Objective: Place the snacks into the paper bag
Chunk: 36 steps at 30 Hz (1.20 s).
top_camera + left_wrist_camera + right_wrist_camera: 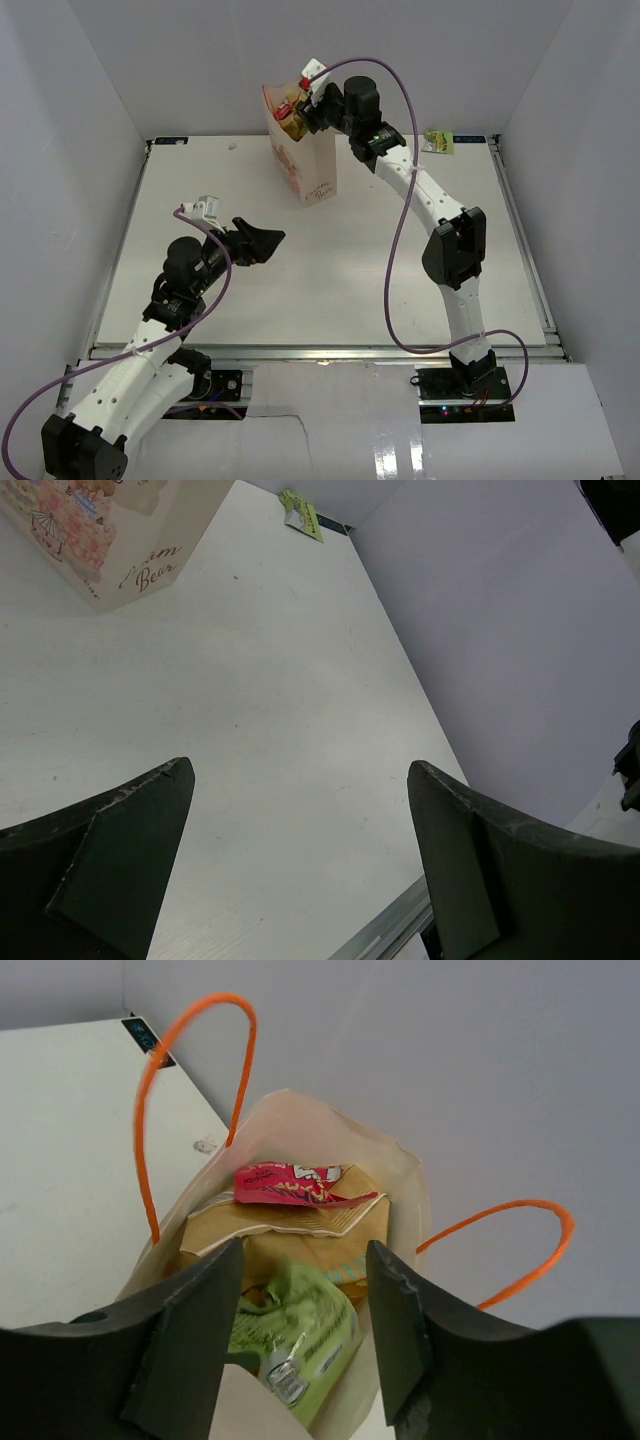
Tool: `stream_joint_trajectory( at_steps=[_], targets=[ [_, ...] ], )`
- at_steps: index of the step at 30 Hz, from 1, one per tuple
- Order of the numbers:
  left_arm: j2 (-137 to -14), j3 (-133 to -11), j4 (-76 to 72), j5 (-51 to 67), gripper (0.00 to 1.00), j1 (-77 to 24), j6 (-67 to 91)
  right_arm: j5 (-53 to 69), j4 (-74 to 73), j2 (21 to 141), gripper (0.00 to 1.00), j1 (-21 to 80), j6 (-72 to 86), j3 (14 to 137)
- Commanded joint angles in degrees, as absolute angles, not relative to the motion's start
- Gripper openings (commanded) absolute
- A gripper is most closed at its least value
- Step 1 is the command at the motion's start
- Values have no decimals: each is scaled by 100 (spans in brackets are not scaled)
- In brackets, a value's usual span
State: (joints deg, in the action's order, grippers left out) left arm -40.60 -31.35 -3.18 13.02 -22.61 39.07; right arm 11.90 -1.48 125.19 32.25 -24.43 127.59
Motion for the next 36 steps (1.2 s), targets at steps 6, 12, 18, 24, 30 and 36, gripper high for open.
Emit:
stream_joint_trajectory(
  at_steps=[6,12,18,24,30,36],
  targets=[
    [-3964,-3181,-290,1354,98,-2241,3938,1256,9,11762,65,2954,-1996,12850],
    [-3999,-3182,-299,1327,98,-2232,3929,1740,-676,11102,65,1962,-959,12193],
    [-4332,-3155,-474,1467,98,-2232,3955,1969,-1151,11266,68,557,-62,11269],
    [-4973,-3199,-791,1678,98,-2241,4095,1066,-1380,12154,89,70,-44,11477],
    [-5466,-3375,-826,1819,98,-2241,4157,475,-1644,13727,90,-123,298,13209],
    [-5774,-3463,-826,1846,98,-2250,4289,-77,-959,14624,85,-141,702,13710]
  ],
)
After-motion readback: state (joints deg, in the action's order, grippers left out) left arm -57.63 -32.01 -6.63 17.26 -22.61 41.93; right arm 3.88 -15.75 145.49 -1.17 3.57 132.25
